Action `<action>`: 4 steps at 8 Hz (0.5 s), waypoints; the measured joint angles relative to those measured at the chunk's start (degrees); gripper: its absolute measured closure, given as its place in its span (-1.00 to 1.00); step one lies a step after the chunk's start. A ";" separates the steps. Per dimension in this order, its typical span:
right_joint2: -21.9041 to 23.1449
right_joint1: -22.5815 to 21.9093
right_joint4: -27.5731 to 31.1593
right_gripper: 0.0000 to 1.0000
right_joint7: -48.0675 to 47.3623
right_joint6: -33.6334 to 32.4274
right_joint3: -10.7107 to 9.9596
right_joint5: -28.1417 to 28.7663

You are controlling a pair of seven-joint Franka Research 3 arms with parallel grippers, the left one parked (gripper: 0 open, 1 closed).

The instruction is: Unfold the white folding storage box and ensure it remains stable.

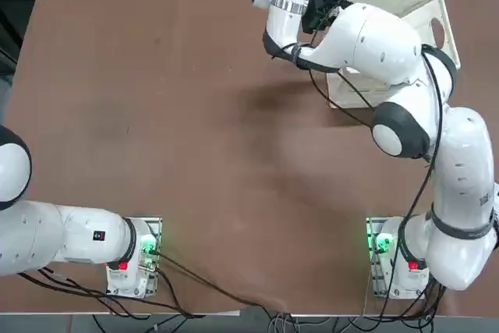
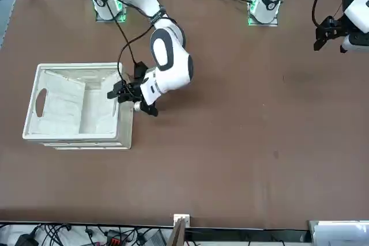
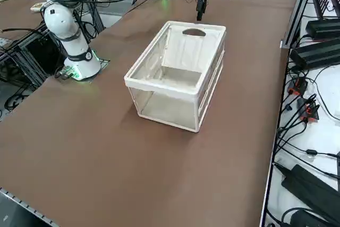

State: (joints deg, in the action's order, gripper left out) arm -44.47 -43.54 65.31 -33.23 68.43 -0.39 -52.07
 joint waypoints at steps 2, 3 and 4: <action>2.63 0.77 -0.33 -0.27 3.69 0.00 -0.37 2.34; 4.59 1.90 -0.49 -0.30 6.27 0.02 -0.46 4.78; 6.93 4.02 -0.67 -0.37 9.88 0.65 -0.52 8.41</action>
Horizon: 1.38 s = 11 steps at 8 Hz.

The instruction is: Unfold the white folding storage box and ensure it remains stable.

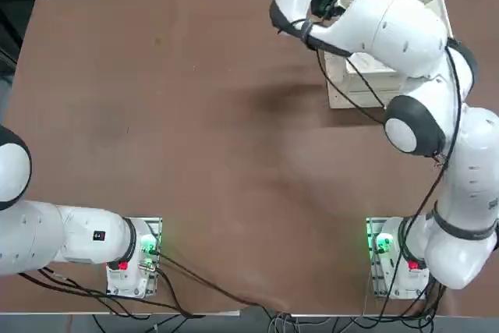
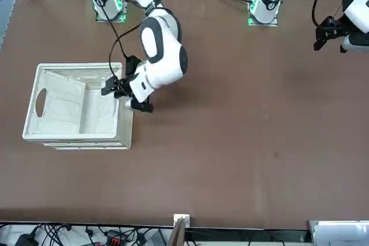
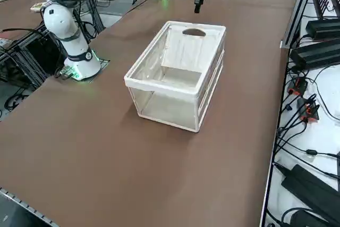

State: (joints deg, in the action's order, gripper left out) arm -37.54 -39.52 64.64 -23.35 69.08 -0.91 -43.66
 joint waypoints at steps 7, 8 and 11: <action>11.13 22.51 5.86 0.24 18.68 15.25 -0.13 32.54; 11.84 25.08 8.06 0.34 18.68 17.31 -0.15 36.76; 12.92 31.97 12.05 0.84 18.62 20.16 -0.16 46.85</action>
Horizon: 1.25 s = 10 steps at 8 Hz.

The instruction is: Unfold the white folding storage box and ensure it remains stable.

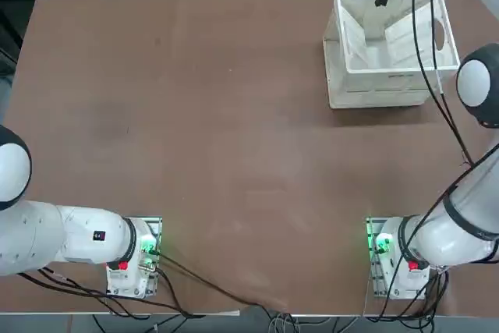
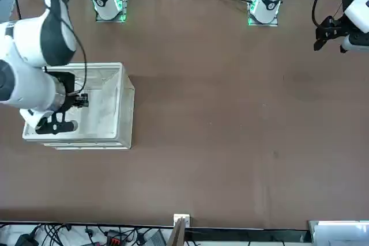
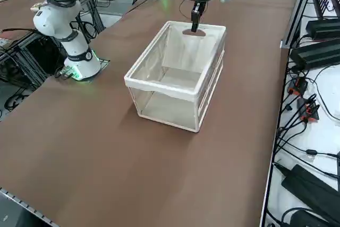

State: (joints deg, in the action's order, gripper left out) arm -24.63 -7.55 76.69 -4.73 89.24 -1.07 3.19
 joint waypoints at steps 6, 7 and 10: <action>4.51 8.27 17.72 0.97 0.11 14.69 -0.09 18.50; 4.89 8.64 19.13 0.97 0.28 14.99 -0.08 21.52; 5.00 8.75 24.31 0.97 2.98 18.26 0.05 29.33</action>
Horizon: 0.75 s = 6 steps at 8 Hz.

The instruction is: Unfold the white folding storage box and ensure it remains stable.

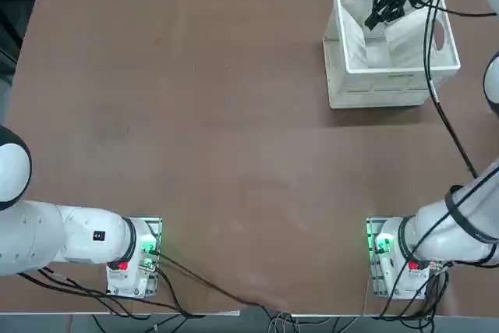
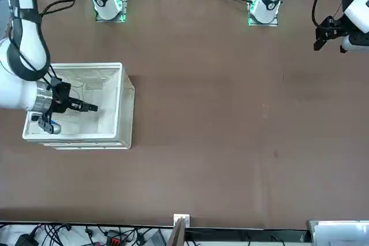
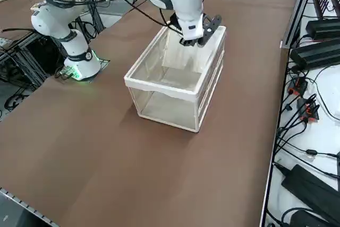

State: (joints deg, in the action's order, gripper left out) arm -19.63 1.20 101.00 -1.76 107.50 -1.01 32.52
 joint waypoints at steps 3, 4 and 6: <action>-0.98 1.17 3.28 0.97 4.78 0.46 -0.03 6.80; -1.68 1.22 3.47 0.97 5.11 0.58 0.01 8.80; -3.09 1.09 3.53 0.97 5.47 0.82 0.51 10.64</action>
State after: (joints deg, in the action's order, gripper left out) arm -22.72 2.29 104.53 3.71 108.32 -0.51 43.16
